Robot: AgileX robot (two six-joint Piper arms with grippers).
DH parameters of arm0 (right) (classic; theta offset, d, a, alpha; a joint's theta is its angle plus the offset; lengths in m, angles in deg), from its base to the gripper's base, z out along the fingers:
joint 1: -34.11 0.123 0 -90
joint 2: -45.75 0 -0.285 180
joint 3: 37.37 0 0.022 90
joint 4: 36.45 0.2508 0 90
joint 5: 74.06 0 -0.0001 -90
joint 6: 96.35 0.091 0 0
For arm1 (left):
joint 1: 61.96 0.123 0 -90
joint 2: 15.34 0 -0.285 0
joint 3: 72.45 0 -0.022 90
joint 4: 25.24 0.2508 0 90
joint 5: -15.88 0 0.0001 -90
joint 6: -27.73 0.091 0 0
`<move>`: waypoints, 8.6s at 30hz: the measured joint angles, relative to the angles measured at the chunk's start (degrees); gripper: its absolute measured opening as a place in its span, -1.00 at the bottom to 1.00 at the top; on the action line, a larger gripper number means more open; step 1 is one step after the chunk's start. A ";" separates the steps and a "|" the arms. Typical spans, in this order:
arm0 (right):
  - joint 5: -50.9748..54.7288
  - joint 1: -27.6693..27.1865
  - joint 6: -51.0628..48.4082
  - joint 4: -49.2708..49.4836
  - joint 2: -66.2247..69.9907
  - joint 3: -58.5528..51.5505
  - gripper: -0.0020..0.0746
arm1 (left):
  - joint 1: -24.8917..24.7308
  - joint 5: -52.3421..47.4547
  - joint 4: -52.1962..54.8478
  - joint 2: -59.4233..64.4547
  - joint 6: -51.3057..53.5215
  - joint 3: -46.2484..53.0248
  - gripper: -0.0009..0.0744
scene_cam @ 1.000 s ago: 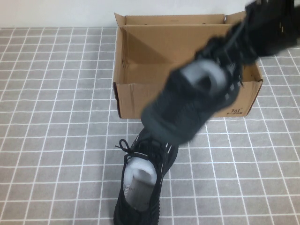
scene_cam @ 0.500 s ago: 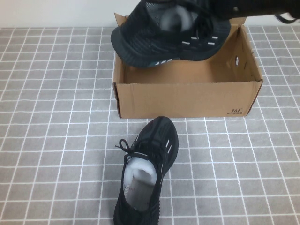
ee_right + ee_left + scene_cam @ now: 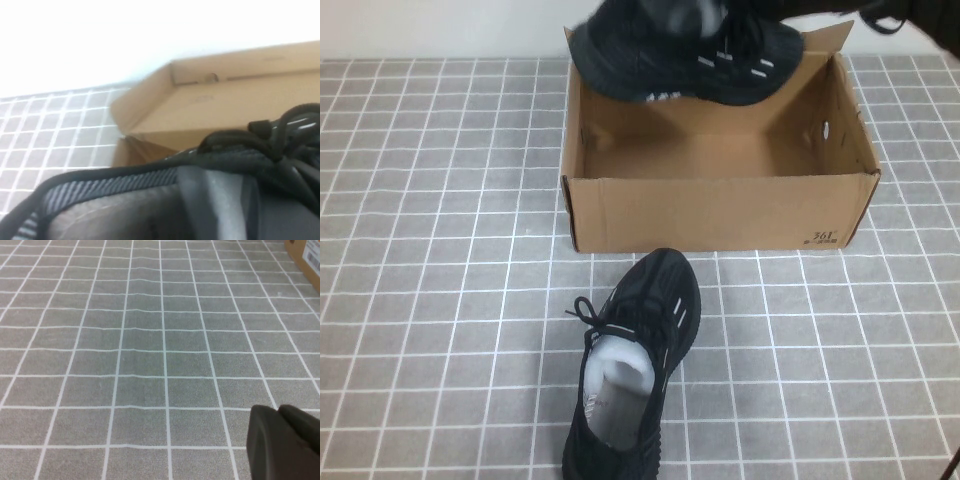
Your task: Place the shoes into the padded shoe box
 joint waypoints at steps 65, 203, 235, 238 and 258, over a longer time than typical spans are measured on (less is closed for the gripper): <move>-14.78 -2.74 3.81 -8.82 19.00 0.34 -0.89 | 0.00 0.00 0.00 0.00 0.00 0.09 -0.99; -13.71 -18.11 -21.62 -11.93 -112.15 -112.11 -0.97 | 0.00 0.00 0.00 0.00 0.00 0.09 -0.99; -9.34 -24.34 -21.72 -10.45 -112.15 -112.76 -0.97 | 0.00 0.00 0.00 0.00 0.00 0.09 -0.99; -9.21 -24.34 -21.62 -10.45 -112.15 -112.76 -0.97 | 0.00 0.00 0.00 0.00 0.00 0.09 -0.99; -8.96 -24.34 -21.50 -10.45 -112.15 -112.76 -0.97 | 0.00 0.00 0.00 0.00 0.00 0.09 -0.99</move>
